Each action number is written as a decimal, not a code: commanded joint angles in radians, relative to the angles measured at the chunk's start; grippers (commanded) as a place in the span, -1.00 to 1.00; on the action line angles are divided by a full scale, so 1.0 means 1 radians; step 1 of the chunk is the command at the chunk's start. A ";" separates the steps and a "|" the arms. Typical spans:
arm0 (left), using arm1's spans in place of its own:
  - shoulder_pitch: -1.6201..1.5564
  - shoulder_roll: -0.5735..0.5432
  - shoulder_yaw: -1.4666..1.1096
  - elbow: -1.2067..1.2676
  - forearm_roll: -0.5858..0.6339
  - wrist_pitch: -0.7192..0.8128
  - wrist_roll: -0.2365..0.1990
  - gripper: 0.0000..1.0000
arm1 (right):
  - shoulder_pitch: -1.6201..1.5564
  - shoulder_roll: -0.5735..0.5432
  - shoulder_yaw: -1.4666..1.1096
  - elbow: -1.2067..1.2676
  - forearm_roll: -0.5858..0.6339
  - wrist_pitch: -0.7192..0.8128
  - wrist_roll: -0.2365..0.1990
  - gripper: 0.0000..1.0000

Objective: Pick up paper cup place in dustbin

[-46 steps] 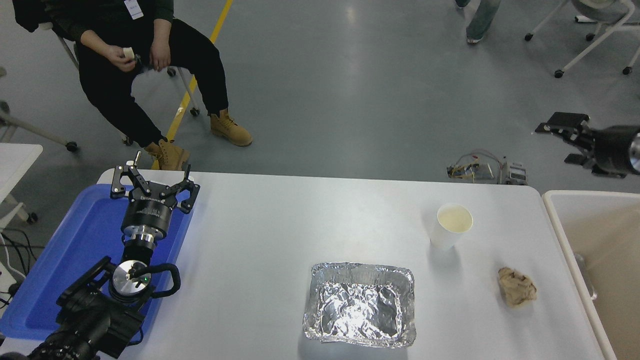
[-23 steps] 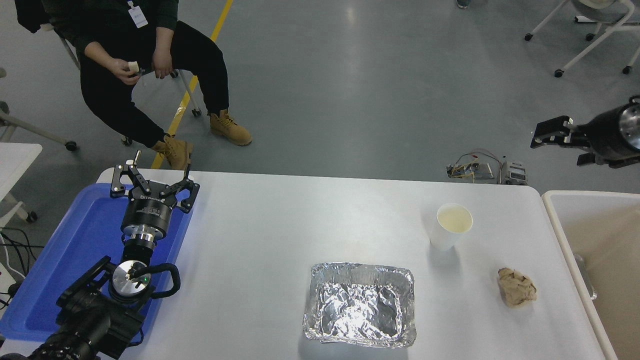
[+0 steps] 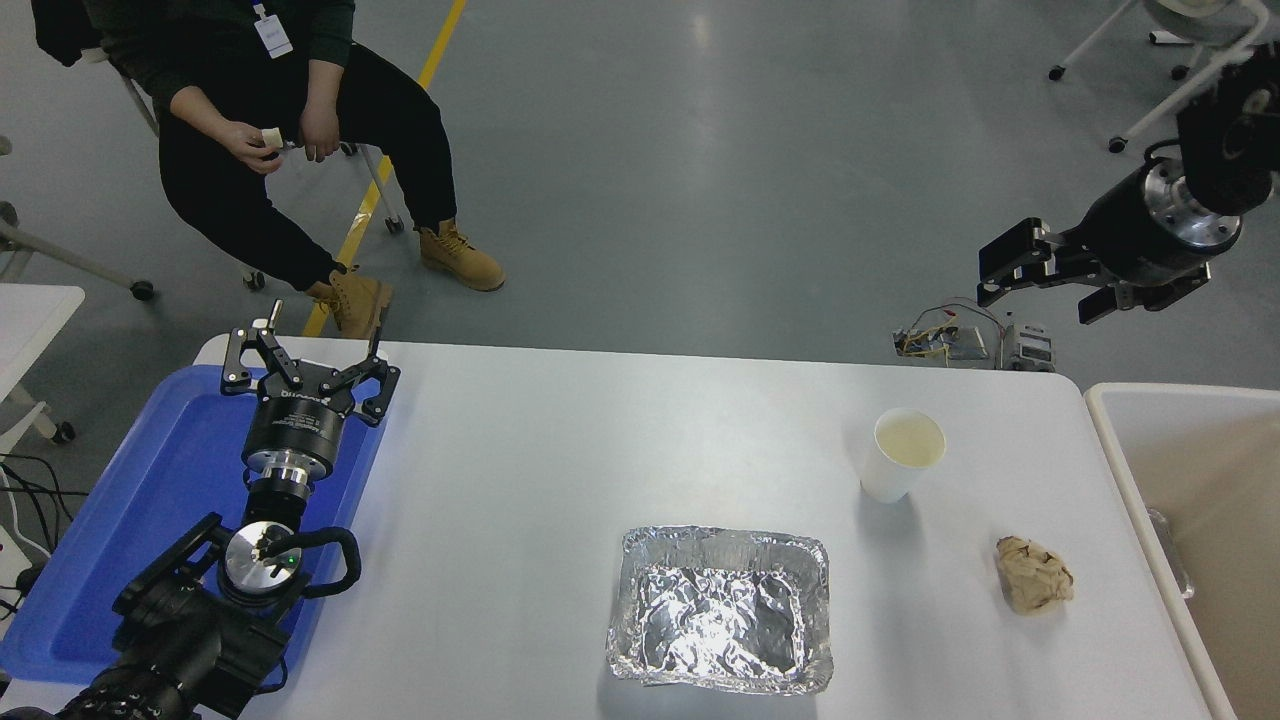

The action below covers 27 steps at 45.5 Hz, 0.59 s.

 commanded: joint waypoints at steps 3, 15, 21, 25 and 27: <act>0.000 0.000 0.000 0.000 0.000 0.000 0.000 1.00 | 0.070 0.013 0.004 0.148 -0.007 0.023 0.000 1.00; 0.000 0.000 0.000 0.000 0.000 0.000 0.000 1.00 | 0.116 0.013 0.013 0.182 -0.056 0.023 0.000 1.00; 0.000 0.000 0.000 0.000 0.000 0.000 0.000 1.00 | 0.121 0.013 0.013 0.160 -0.059 0.023 0.000 1.00; 0.000 0.000 0.000 0.000 0.000 0.000 0.000 1.00 | 0.119 0.013 0.013 0.154 -0.059 0.023 0.000 1.00; 0.000 0.000 0.000 0.000 0.000 0.000 0.000 1.00 | 0.119 0.013 0.013 0.154 -0.061 0.023 0.001 1.00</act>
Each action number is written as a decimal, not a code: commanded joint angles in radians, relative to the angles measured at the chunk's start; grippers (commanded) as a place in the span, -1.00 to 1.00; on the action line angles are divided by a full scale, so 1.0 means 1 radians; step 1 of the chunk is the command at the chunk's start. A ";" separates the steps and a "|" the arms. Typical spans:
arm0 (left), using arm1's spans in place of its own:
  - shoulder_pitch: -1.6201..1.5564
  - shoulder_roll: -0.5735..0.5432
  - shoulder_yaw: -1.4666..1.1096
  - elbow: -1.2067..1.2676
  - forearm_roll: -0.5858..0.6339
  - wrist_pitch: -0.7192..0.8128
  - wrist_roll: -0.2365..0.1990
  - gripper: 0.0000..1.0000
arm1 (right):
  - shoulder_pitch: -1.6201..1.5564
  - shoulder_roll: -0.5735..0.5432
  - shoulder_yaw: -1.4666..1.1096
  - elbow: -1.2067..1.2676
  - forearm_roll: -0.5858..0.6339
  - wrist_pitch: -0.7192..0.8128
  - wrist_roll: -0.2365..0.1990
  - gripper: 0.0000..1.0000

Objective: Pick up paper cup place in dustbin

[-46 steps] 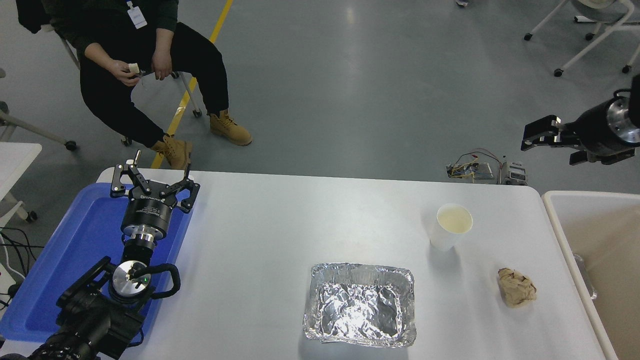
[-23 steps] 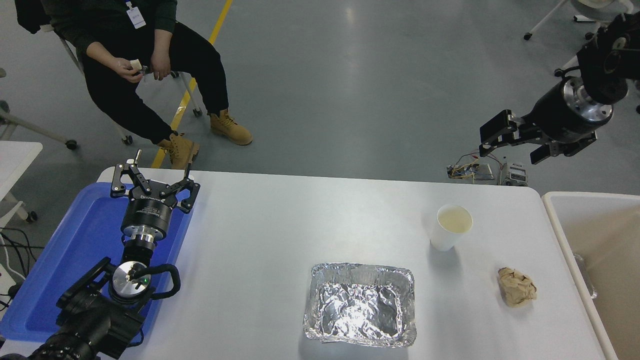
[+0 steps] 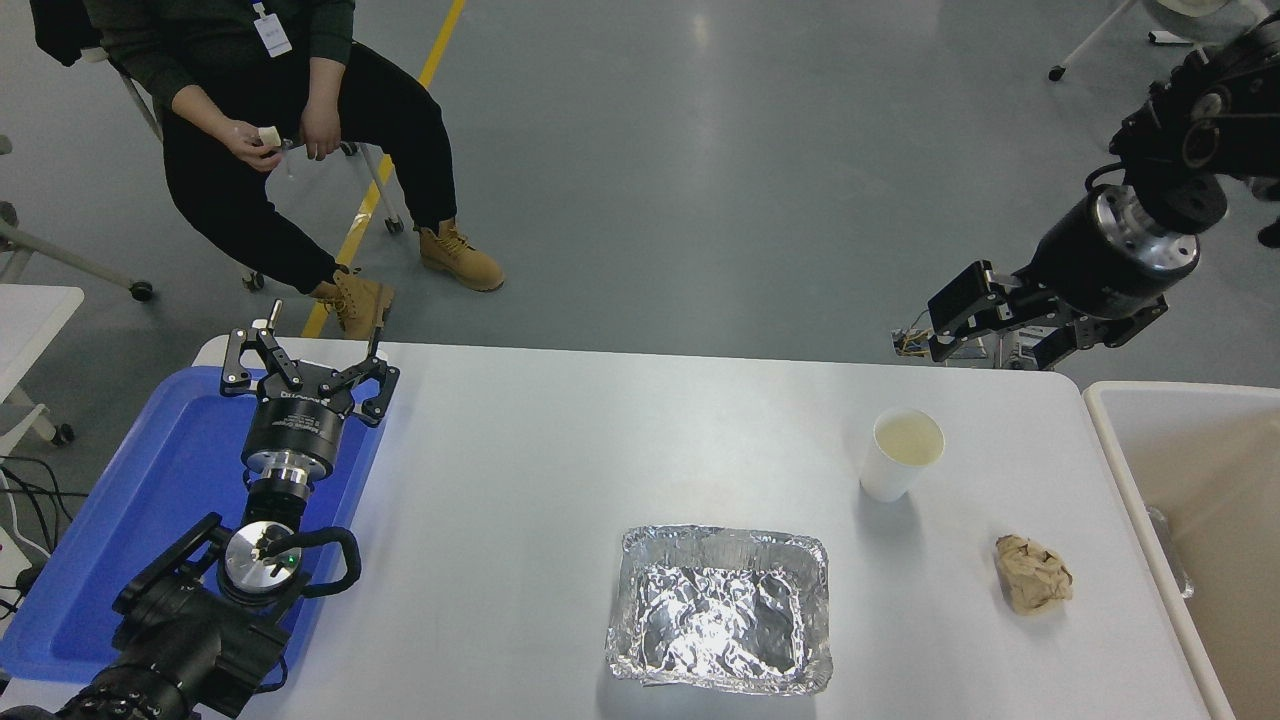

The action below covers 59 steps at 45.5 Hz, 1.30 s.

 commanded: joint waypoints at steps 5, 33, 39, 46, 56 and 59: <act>0.000 0.000 0.000 0.000 0.000 0.000 0.000 1.00 | 0.010 0.001 -0.004 -0.034 -0.015 0.001 0.001 1.00; 0.000 0.000 0.000 0.000 0.000 0.000 0.000 1.00 | -0.068 0.008 -0.001 -0.087 -0.017 0.001 0.001 1.00; 0.000 0.000 0.000 0.000 0.000 0.000 0.000 1.00 | -0.166 0.039 0.001 -0.168 -0.017 0.001 0.001 1.00; 0.000 0.000 0.000 0.000 0.000 0.000 0.000 1.00 | -0.352 0.047 0.002 -0.271 -0.017 -0.075 0.001 1.00; 0.000 0.000 0.000 0.000 0.000 0.000 0.000 1.00 | -0.517 0.097 0.004 -0.413 -0.017 -0.210 0.002 1.00; 0.000 0.000 0.000 0.000 0.000 0.000 0.000 1.00 | -0.551 0.101 0.004 -0.446 -0.015 -0.233 0.002 1.00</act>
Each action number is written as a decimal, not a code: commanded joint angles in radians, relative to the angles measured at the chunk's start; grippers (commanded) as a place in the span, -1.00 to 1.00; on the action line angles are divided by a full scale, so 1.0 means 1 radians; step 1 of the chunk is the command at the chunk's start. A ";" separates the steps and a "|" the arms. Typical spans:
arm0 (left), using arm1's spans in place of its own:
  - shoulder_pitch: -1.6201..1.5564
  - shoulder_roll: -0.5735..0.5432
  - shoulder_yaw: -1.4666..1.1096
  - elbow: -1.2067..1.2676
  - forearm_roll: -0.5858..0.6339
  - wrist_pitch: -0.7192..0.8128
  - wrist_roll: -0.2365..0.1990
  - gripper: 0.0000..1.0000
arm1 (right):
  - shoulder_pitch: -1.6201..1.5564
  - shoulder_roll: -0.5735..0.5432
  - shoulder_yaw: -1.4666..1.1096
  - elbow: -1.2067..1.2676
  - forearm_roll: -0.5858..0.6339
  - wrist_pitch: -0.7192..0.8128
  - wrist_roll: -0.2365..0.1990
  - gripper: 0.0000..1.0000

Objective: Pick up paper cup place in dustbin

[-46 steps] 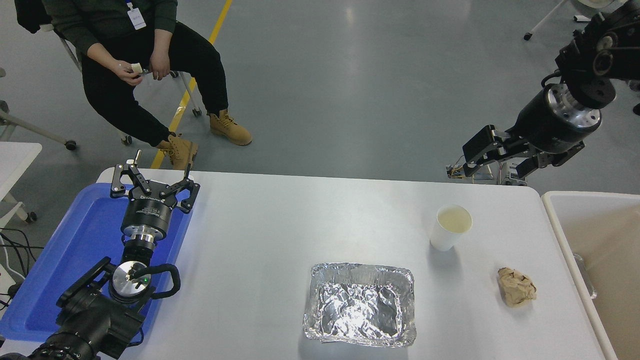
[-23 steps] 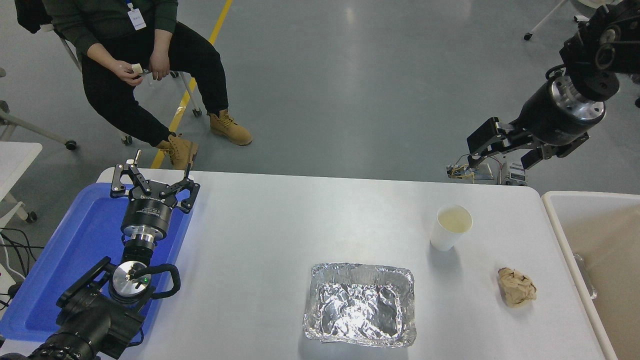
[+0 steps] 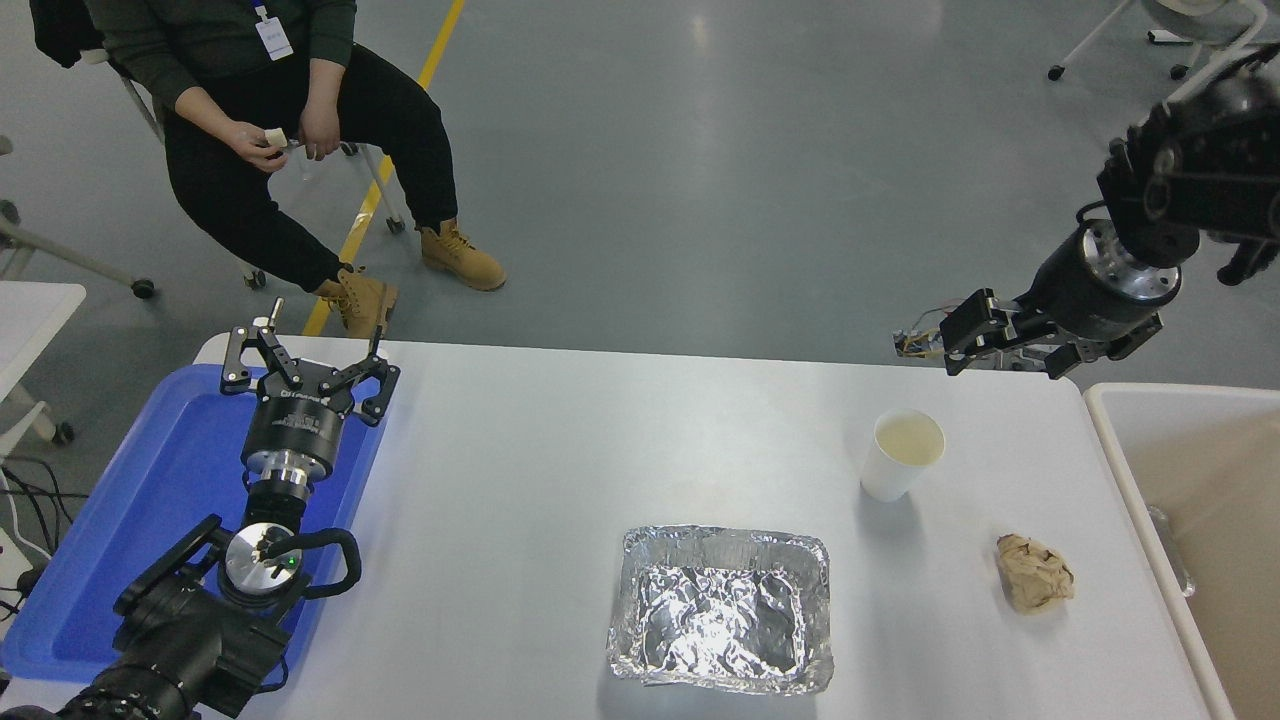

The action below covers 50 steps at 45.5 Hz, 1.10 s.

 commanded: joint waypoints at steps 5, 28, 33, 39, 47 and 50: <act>0.000 0.000 0.000 0.000 0.000 0.000 0.000 1.00 | -0.204 0.049 0.011 -0.165 0.003 -0.132 0.001 1.00; 0.000 0.000 0.000 0.000 0.000 0.000 0.000 1.00 | -0.405 0.127 0.101 -0.323 0.017 -0.193 0.000 1.00; 0.000 0.000 0.000 0.000 0.000 0.000 0.000 1.00 | -0.453 0.147 0.109 -0.391 0.020 -0.195 0.001 1.00; 0.000 0.000 0.000 0.000 0.000 0.000 0.000 1.00 | -0.484 0.153 0.110 -0.419 0.020 -0.212 0.003 1.00; 0.000 0.000 0.000 0.000 0.000 0.000 0.000 1.00 | -0.511 0.161 0.133 -0.420 0.020 -0.239 0.004 0.99; 0.000 0.000 0.000 0.000 0.000 0.000 0.000 1.00 | -0.516 0.166 0.139 -0.420 0.019 -0.247 0.006 0.95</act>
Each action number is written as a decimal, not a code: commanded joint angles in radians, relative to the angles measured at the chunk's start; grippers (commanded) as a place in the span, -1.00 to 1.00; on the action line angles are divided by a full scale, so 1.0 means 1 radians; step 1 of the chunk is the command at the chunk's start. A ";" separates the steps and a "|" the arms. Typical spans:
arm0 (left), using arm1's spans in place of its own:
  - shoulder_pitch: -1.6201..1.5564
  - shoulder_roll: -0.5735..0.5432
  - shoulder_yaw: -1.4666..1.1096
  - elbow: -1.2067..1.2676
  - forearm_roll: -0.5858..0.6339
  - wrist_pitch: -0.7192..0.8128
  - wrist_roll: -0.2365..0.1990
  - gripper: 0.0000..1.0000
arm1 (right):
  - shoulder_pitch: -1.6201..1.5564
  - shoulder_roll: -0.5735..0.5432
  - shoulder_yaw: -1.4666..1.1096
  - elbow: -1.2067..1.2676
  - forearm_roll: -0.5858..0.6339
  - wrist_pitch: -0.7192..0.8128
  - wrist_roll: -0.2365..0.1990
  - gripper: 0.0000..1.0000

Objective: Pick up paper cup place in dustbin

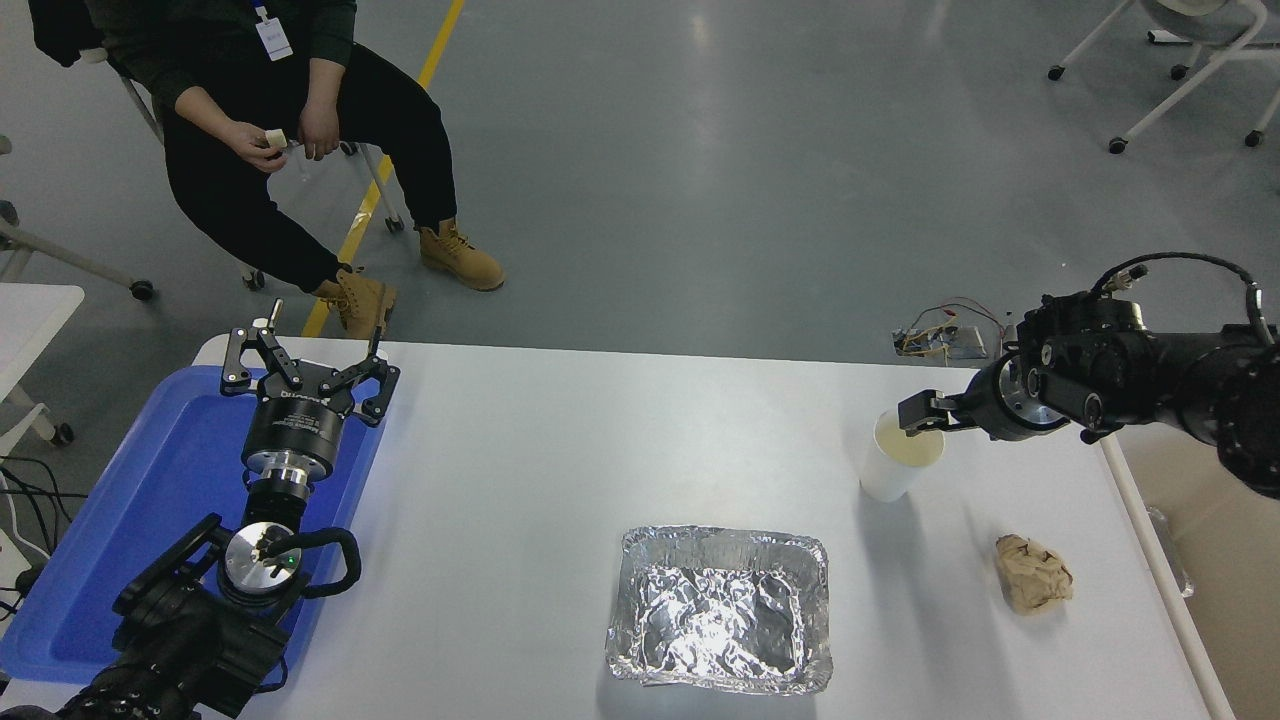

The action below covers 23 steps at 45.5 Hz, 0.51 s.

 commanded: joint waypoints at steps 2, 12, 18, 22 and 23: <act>0.000 0.000 0.000 0.000 0.000 0.000 0.000 1.00 | -0.046 0.017 0.026 -0.028 -0.008 -0.038 0.003 0.94; 0.000 0.000 0.000 0.000 0.000 0.000 0.000 1.00 | -0.062 0.029 0.025 -0.028 -0.019 -0.076 0.007 0.45; 0.000 0.000 0.000 0.000 0.000 0.000 0.000 1.00 | -0.065 0.040 0.014 -0.023 -0.020 -0.073 0.009 -0.67; 0.000 -0.002 0.000 0.000 0.000 0.000 0.000 1.00 | -0.063 0.043 0.014 -0.020 -0.020 -0.072 0.018 -0.98; 0.000 0.000 0.000 0.000 0.000 0.000 0.000 1.00 | -0.063 0.043 0.016 -0.019 -0.019 -0.072 0.023 -1.00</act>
